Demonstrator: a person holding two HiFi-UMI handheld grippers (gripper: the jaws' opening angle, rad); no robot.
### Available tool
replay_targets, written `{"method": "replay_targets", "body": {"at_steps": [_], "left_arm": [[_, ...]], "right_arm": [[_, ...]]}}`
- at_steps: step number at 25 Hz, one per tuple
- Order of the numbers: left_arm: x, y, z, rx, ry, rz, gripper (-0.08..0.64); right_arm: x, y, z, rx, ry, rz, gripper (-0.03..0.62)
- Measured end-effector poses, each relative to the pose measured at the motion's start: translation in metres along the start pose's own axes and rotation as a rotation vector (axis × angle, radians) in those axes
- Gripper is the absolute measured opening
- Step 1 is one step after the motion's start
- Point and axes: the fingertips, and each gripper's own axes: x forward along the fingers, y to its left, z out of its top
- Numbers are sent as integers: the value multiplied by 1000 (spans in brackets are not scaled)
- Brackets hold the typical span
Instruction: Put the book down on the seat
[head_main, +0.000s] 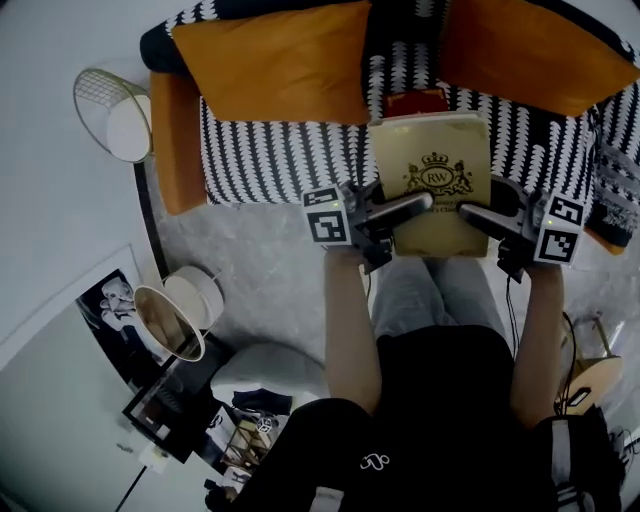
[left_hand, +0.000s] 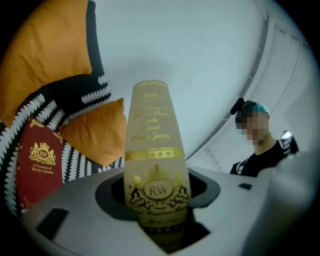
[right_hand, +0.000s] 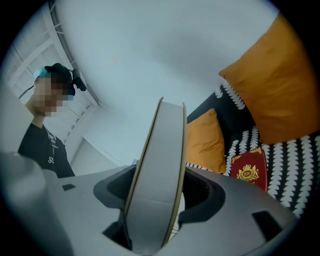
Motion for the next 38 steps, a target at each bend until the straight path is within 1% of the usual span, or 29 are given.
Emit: {"method": "replay_targets", "body": {"at_steps": [6,12,14,17,18,20,22,24,27,30,33,36,37,38], "left_arm": [[-2,21,-9,-36,13,-6,238],[-5,32,-12,-37,14,1,238],[-6,41,-12,-42,5,13,238],[-11,70,-18,-82,-21,33,238],[-11,82,-19,-92,-15,38,238],[-10,106,-22,-99,23,44,241],[-12,127,-28,-107,50,50,261],[-17,143,-32,-118,50,66,282],[-29,161,-38,-124,43,117,291],[-50,171,-46,-130,40,222,293],[-67,178,-43,-135,5,308,295],[-74,188,-46,-150,-29,348,293],[-75,192,-48,-149,-32,358,284],[-76,196,-49,-146,-35,369,253]], "right_arm": [[-1,-17,-12,50,-44,16,275],[-3,-28,-18,47,-30,-10,275],[-1,-37,-21,71,-21,-31,261],[6,-64,-28,150,-49,-41,246],[9,-76,-27,167,-65,-31,241],[14,-99,-24,185,-83,-4,235],[18,-120,-28,197,-68,12,232],[19,-135,-33,205,-50,13,230],[18,-149,-36,204,-53,5,229],[21,-162,-44,224,-61,-10,229],[19,-175,-40,252,-97,-29,229],[16,-188,-35,267,-138,-30,229],[16,-194,-37,272,-143,-39,229],[16,-202,-39,278,-149,-52,229]]}}
